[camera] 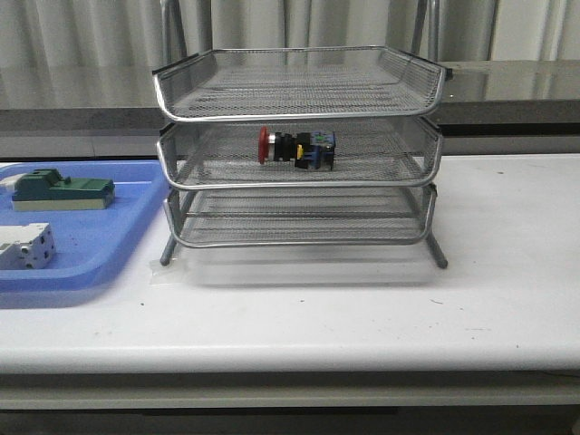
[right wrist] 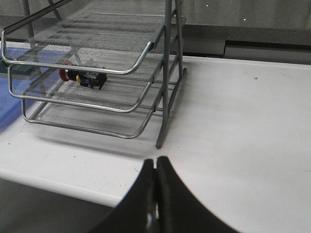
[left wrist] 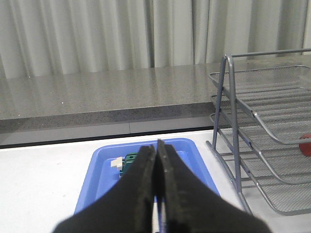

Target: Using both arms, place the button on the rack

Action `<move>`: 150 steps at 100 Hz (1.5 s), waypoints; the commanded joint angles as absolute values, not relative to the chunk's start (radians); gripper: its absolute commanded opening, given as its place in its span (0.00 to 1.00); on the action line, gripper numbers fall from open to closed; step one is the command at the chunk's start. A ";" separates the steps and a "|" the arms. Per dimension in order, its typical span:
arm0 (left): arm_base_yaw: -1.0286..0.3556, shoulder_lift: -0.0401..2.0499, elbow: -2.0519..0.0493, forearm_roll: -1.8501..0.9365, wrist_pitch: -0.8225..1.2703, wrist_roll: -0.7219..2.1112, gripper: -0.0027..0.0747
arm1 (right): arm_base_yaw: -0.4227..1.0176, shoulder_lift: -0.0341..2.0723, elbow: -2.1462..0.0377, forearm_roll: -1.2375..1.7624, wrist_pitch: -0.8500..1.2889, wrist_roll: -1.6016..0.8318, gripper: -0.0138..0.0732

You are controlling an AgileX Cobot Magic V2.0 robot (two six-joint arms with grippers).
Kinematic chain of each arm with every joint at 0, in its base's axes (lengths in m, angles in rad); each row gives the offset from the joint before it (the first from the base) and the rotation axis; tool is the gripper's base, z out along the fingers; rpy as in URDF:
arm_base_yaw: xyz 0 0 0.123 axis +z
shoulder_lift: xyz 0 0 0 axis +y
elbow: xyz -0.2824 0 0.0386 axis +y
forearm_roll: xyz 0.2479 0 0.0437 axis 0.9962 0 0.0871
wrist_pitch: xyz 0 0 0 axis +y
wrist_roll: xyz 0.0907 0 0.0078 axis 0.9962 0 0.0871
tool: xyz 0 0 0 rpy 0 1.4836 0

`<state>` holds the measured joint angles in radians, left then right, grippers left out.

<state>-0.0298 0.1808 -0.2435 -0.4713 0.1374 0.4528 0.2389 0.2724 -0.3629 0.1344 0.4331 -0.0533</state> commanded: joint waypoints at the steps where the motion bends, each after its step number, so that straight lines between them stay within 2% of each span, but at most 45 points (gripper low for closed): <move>1: -0.028 0.189 -0.271 -0.483 0.058 0.443 0.01 | 0.233 0.279 -0.387 0.131 0.359 -0.062 0.09; 37: -0.028 0.189 -0.271 -0.483 0.058 0.443 0.01 | 0.233 0.279 -0.376 0.109 0.339 -0.062 0.09; 54: -0.028 0.189 -0.271 -0.483 0.058 0.443 0.01 | 0.229 0.256 -0.310 0.022 0.245 -0.062 0.09; 90: -0.028 0.189 -0.271 -0.483 0.058 0.443 0.01 | 0.052 0.072 -0.138 0.000 0.145 -0.062 0.09; 107: -0.028 0.189 -0.271 -0.483 0.058 0.443 0.01 | 0.048 -0.031 -0.066 0.005 0.139 -0.062 0.09; 136: -0.028 0.189 -0.271 -0.483 0.058 0.443 0.01 | 0.048 -0.027 0.028 0.000 0.019 -0.061 0.09; 150: -0.028 0.189 -0.271 -0.483 0.058 0.443 0.01 | 0.048 -0.027 0.028 0.000 0.029 -0.061 0.09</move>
<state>-0.0298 0.1808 -0.2435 -0.4713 0.1374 0.4528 0.0544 -0.0108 0.0263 0.0081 0.1207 -0.0533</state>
